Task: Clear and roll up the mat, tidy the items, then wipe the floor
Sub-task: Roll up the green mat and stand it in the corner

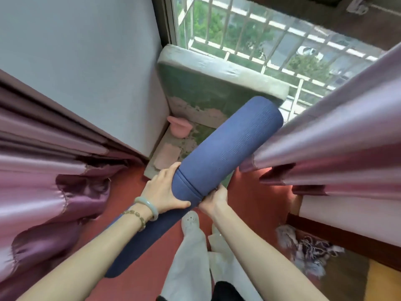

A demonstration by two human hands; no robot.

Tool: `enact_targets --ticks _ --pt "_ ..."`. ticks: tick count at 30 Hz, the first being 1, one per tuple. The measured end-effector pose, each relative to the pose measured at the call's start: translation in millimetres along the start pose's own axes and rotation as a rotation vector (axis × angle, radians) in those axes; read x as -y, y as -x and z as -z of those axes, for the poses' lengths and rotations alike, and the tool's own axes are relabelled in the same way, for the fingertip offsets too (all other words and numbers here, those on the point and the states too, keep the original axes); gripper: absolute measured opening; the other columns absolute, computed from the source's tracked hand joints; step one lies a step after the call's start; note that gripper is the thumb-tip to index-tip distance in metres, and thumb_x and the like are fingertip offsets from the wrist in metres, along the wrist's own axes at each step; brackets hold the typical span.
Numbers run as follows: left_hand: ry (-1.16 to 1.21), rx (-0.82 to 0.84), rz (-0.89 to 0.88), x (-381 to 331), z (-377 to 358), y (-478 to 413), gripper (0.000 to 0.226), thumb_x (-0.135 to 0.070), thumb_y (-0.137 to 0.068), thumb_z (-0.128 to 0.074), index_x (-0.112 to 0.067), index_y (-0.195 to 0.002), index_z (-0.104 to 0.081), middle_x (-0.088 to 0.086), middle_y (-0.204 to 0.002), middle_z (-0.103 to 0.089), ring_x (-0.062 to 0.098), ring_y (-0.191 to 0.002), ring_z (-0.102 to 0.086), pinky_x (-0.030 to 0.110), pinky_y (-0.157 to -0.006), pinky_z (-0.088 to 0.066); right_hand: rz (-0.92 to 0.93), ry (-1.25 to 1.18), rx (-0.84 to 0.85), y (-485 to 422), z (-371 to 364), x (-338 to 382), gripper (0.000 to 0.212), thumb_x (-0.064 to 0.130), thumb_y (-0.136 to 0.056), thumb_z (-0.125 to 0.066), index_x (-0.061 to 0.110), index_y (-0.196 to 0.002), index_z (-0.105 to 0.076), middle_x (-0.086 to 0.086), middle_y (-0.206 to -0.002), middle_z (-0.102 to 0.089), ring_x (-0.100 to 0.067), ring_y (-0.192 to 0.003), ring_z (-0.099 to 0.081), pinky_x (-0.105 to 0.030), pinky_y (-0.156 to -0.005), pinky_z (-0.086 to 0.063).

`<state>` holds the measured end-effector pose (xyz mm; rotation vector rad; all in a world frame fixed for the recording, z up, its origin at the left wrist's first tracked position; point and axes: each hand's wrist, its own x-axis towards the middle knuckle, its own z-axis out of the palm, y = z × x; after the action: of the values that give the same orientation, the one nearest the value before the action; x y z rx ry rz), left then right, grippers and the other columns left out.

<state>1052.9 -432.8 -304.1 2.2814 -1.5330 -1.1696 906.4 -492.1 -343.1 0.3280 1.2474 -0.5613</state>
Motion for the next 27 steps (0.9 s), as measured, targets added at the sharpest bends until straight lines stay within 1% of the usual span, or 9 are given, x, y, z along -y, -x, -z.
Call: enact_targets --ticks 4,7,9,11,14,16,20,23,27 --pt "0.032 0.064 0.029 44.3 -40.4 -80.6 0.105 -0.058 -0.048 -0.074 -0.045 -0.135 -0.017 -0.003 -0.127 -0.049 0.024 -0.115 -0.05 0.041 -0.093 -0.043 -0.018 0.019 -0.035 -101.3 3.7 7.0 0.04 0.033 -0.092 -0.036 0.015 -0.12 -0.06 -0.017 -0.113 -0.066 -0.036 -0.106 -0.059 -0.048 -0.091 -0.048" --pt "-0.005 0.104 -0.002 69.9 -86.8 -146.6 0.107 -0.06 -0.048 -0.073 -0.045 -0.137 -0.015 -0.001 -0.128 -0.047 0.025 -0.116 -0.048 0.044 -0.093 -0.043 0.021 -0.03 -0.043 -182.6 24.1 21.4 0.04 0.034 -0.093 -0.033 0.015 -0.116 -0.06 -0.015 -0.098 -0.071 -0.034 -0.096 -0.061 -0.044 -0.085 -0.05" --pt "-0.069 0.132 -0.04 82.0 -124.7 -186.3 0.108 -0.063 -0.048 -0.07 -0.043 -0.138 -0.013 0.002 -0.129 -0.046 0.028 -0.116 -0.047 0.045 -0.094 -0.041 0.048 -0.087 -0.041 -232.0 43.1 31.8 0.045 0.037 -0.092 -0.034 0.014 -0.121 -0.06 -0.017 -0.111 -0.067 -0.036 -0.104 -0.06 -0.049 -0.094 -0.046" --pt "-0.142 0.157 -0.087 89.8 -163.7 -220.4 0.11 -0.065 -0.049 -0.068 -0.041 -0.14 -0.011 0.003 -0.13 -0.045 0.031 -0.115 -0.048 0.045 -0.094 -0.041 0.049 -0.128 -0.03 -278.0 63.3 43.1 0.05 0.043 -0.091 -0.035 0.012 -0.122 -0.06 -0.019 -0.12 -0.063 -0.04 -0.11 -0.058 -0.054 -0.097 -0.043" --pt "-0.235 0.158 -0.134 100.8 -212.5 -267.3 0.113 -0.066 -0.05 -0.068 -0.04 -0.142 -0.009 0.003 -0.132 -0.044 0.033 -0.115 -0.048 0.045 -0.093 -0.04 0.059 -0.186 -0.022 -339.2 84.8 60.3 0.056 0.049 -0.089 -0.036 0.009 -0.12 -0.062 -0.021 -0.12 -0.063 -0.042 -0.11 -0.058 -0.057 -0.095 -0.043" --pt "-0.255 0.153 -0.141 107.0 -238.7 -291.6 0.112 -0.065 -0.052 -0.069 -0.039 -0.143 -0.009 0.004 -0.132 -0.043 0.034 -0.114 -0.048 0.045 -0.093 -0.039 0.068 -0.198 -0.037 -373.4 95.7 70.0 0.054 0.046 -0.09 -0.036 0.009 -0.118 -0.064 -0.02 -0.119 -0.064 -0.042 -0.108 -0.06 -0.057 -0.095 -0.044" --pt "-0.241 0.157 -0.079 122.9 -286.9 -326.9 0.11 -0.063 -0.054 -0.07 -0.04 -0.143 -0.008 0.006 -0.132 -0.042 0.035 -0.115 -0.046 0.046 -0.092 -0.037 0.101 -0.123 -0.122 -428.3 106.2 82.6 0.05 0.045 -0.09 -0.038 0.011 -0.114 -0.066 -0.017 -0.11 -0.068 -0.037 -0.101 -0.064 -0.053 -0.09 -0.049" --pt "-0.202 0.179 -0.002 139.3 -315.1 -347.1 0.112 -0.063 -0.055 -0.07 -0.04 -0.143 -0.005 0.008 -0.133 -0.041 0.037 -0.115 -0.046 0.046 -0.091 -0.037 0.083 -0.043 -0.155 -461.4 114.4 81.9 0.046 0.039 -0.09 -0.038 0.012 -0.115 -0.065 -0.016 -0.113 -0.067 -0.036 -0.101 -0.064 -0.048 -0.087 -0.052" --pt "-0.226 0.173 -0.011 154.5 -341.4 -356.2 0.113 -0.064 -0.057 -0.069 -0.039 -0.144 -0.002 0.008 -0.139 -0.037 0.037 -0.116 -0.045 0.043 -0.091 -0.038 0.137 0.007 -0.228 -485.3 125.3 82.6 0.041 0.035 -0.093 -0.035 0.013 -0.112 -0.064 -0.012 -0.108 -0.068 -0.032 -0.1 -0.063 -0.044 -0.08 -0.053"
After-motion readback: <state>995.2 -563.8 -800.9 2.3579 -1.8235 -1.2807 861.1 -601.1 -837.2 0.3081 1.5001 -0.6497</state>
